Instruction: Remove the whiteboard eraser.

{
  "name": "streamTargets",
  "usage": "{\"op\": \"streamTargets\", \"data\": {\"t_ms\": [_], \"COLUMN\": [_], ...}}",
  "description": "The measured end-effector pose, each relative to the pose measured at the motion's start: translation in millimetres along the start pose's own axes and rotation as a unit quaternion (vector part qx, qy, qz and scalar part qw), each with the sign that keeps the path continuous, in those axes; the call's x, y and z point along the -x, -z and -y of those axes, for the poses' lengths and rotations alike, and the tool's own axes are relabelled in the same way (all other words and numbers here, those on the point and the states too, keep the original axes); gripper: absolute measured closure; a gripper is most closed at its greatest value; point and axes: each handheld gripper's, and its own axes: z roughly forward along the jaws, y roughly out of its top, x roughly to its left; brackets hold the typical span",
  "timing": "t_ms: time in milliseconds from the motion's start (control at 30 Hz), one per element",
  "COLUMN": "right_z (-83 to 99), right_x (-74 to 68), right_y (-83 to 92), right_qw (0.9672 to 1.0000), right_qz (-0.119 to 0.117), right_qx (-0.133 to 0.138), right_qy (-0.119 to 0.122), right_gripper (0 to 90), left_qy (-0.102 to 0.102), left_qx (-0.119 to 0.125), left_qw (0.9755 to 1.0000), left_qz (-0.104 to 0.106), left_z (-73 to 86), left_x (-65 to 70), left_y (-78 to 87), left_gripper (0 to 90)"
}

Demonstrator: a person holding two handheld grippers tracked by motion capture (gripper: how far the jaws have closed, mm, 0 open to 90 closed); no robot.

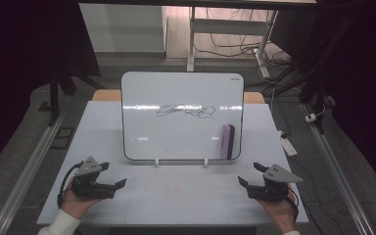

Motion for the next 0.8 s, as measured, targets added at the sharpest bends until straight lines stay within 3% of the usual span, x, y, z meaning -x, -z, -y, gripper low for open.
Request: {"op": "streamTargets", "data": {"t_ms": [800], "right_z": [-6.5], "right_x": [-3.4], "right_y": [1.0], "right_qw": [1.0], "right_qz": [0.006], "right_qx": [-0.001], "right_qy": [0.002], "right_gripper": [22.3], "left_qy": [0.004], "left_qx": [0.0], "left_qw": [1.0], "left_qz": [-0.004], "left_z": [-0.7], "left_x": [1.1], "left_y": [0.3], "left_gripper": [10.6]}}
